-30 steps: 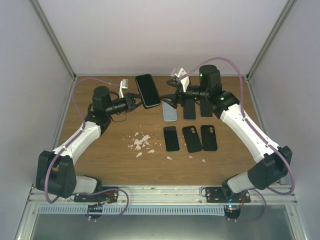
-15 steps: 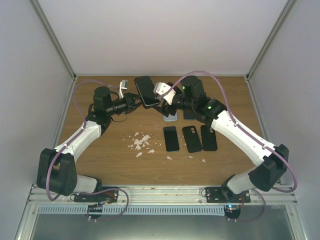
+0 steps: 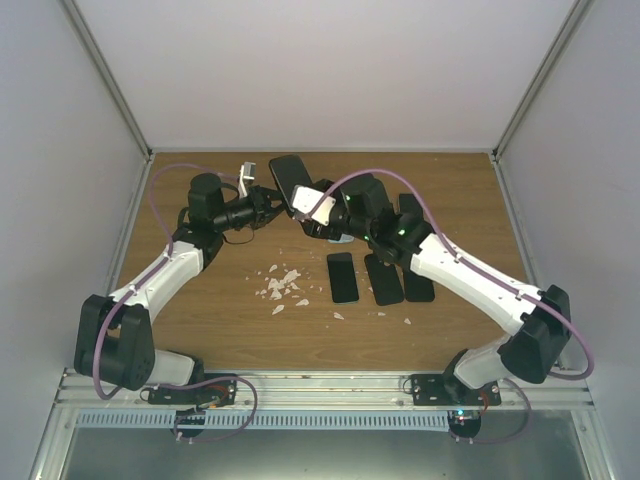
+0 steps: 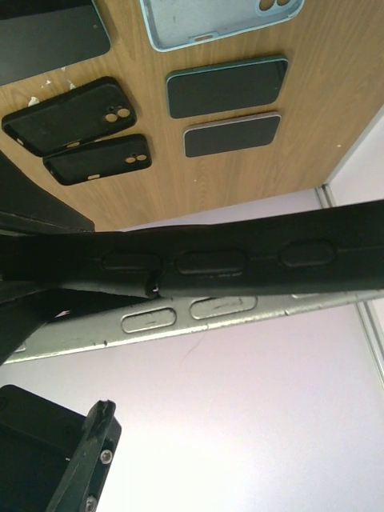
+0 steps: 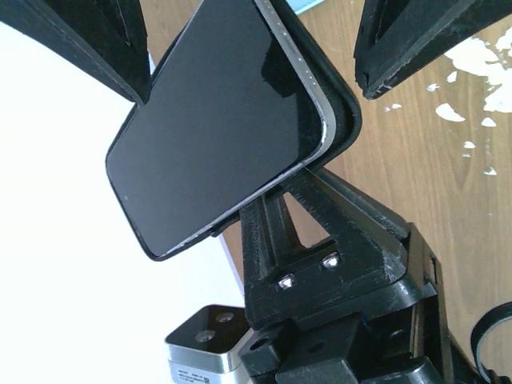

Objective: Take the phone out of the phone case
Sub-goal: Remove the phone case from the phone, then place the phone case at the center of the board.

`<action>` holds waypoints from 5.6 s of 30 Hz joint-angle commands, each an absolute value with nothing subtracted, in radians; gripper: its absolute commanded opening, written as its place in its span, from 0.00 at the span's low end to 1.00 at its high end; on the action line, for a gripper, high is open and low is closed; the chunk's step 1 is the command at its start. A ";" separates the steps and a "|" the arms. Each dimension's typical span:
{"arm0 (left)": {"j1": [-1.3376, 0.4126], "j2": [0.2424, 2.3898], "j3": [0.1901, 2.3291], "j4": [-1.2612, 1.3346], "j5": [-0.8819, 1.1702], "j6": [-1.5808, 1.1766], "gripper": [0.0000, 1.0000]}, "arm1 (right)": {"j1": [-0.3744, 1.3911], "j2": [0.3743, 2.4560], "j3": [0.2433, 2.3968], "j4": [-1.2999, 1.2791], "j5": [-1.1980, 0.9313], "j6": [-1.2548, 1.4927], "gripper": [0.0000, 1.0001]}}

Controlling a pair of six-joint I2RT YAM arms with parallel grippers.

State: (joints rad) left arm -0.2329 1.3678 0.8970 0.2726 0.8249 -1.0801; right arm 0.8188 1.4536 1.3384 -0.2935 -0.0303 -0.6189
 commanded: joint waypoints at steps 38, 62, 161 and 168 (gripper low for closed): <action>-0.243 1.367 0.909 0.317 0.866 -1.097 0.00 | 0.948 1.536 1.073 0.433 0.440 -1.186 0.06; -0.133 1.495 0.968 0.095 0.719 -0.840 0.00 | 0.914 1.451 1.268 0.048 0.367 -0.971 0.00; -0.227 1.384 1.460 -0.920 1.304 0.426 0.99 | 0.589 0.683 0.917 -0.443 -0.693 -1.641 0.01; -0.407 1.392 1.510 -1.059 1.158 0.566 0.99 | 0.589 0.605 0.849 -0.493 -0.767 -1.906 0.01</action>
State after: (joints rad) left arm -0.3527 1.3972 1.4807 -0.9546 1.2049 0.4480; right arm 0.5941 0.6430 0.8703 -0.5003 -0.6827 -1.6989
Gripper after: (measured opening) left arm 0.990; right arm 0.069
